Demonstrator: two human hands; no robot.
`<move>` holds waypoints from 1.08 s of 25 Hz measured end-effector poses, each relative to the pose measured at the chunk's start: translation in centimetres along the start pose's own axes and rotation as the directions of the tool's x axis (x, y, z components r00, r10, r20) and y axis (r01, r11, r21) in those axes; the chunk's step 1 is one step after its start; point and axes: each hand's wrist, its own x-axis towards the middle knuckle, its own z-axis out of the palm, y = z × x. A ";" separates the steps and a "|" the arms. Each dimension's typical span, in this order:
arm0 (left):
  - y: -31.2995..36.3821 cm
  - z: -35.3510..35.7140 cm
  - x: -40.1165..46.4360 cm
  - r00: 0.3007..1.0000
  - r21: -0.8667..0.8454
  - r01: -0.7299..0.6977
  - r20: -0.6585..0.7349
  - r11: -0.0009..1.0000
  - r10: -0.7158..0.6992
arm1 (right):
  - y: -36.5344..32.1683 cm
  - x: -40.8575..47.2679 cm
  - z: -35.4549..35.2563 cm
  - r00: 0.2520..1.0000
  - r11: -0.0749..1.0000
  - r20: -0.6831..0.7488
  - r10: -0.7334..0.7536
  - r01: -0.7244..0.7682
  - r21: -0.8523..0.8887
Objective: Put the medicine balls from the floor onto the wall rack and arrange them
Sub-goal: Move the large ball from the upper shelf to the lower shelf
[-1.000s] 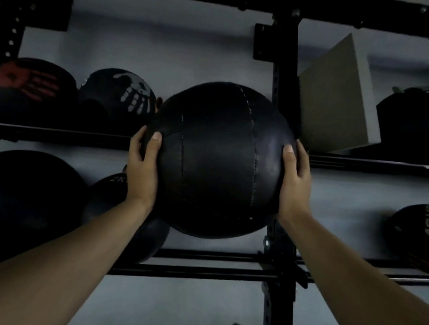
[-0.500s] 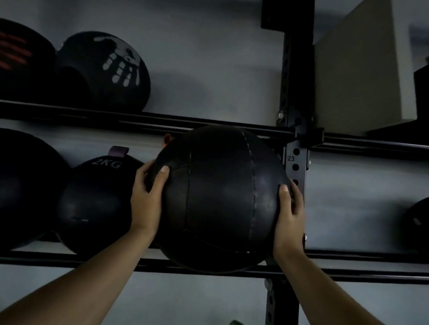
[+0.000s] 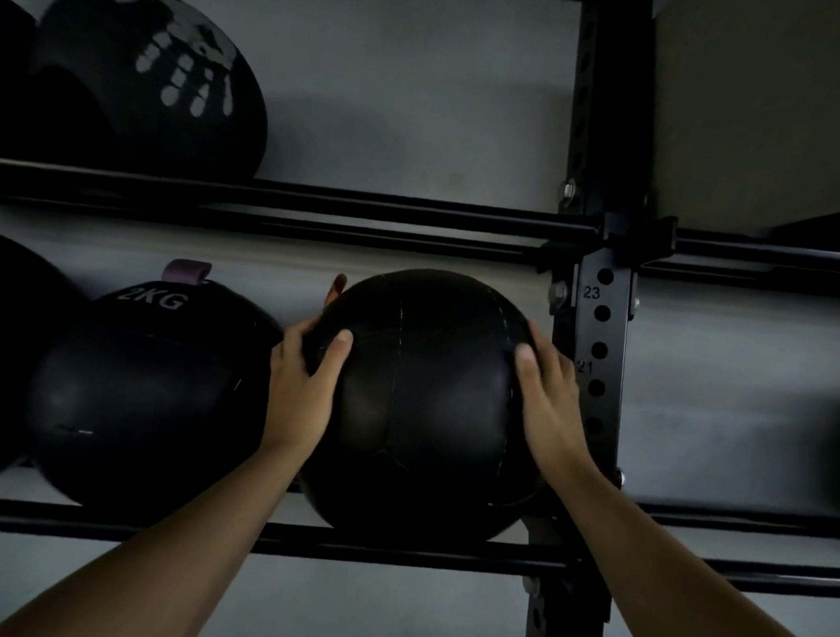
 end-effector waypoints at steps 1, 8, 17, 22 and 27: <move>0.0 -0.2 -0.1 1.000 0.030 -0.017 -0.007 0.999 0.017 | -0.9 0.2 0.0 1.000 0.999 0.025 0.002 -0.001 -0.041; 1.4 -0.6 0.5 0.945 0.237 -0.294 0.215 0.926 0.245 | -3.4 2.3 1.1 0.994 0.978 0.034 -0.099 0.104 -0.182; 4.6 -2.7 0.2 0.909 0.448 -0.258 0.413 0.856 0.058 | -4.4 1.0 0.6 0.987 0.886 0.115 -0.109 0.149 -0.440; 7.2 -5.2 0.8 0.820 0.487 -0.478 0.547 0.731 0.172 | -7.4 -1.6 0.3 0.989 0.858 0.149 -0.024 0.097 -0.504; 9.2 -4.8 -1.5 0.600 0.356 -0.742 0.731 0.568 0.324 | -11.1 -8.7 -2.1 0.985 0.731 0.162 -0.052 0.148 -0.666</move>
